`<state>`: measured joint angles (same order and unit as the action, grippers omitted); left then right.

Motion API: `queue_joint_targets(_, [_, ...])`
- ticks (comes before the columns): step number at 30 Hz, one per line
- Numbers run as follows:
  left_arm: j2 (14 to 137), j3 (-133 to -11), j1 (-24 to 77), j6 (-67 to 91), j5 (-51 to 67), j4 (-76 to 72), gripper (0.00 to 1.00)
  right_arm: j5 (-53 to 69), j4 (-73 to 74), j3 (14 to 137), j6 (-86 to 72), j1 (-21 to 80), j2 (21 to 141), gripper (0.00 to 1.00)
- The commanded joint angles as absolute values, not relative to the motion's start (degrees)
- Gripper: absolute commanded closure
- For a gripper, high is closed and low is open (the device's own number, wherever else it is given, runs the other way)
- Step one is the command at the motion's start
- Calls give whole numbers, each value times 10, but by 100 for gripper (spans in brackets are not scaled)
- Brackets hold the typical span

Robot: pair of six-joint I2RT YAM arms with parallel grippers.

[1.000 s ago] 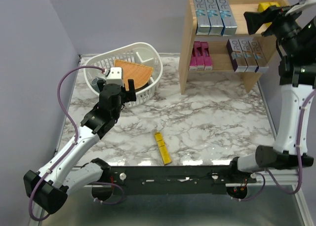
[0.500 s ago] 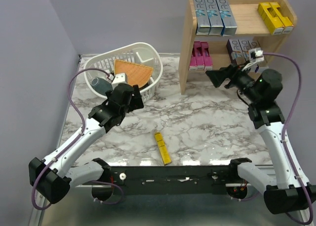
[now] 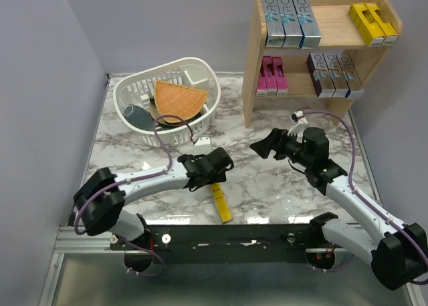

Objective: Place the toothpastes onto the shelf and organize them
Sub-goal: Pick up the toothpaste from the center of the board.

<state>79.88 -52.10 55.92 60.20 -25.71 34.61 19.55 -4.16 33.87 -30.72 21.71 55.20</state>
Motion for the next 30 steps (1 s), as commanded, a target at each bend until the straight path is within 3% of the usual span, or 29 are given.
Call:
queue_joint_targets(1, [886,-561,593,687,-290,386,5,169,-95,305,-314,224,541,0])
queue_joint_targets(8, [974,-597,604,705,-261,405,21,171,-117,279,-322,225,532,0])
queue_joint_targets(15, [957,-589,607,715,-264,409,53,168,-134,267,-327,227,536,0])
queue_joint_targets(18, [939,-573,604,715,-268,391,62,168,-138,265,-329,228,536,0])
queue_joint_targets(24, [877,-535,578,715,-281,326,69,192,-169,252,-331,231,537,0])
queue_joint_targets(30, [777,-478,533,717,-280,209,69,240,-257,227,-336,249,541,0])
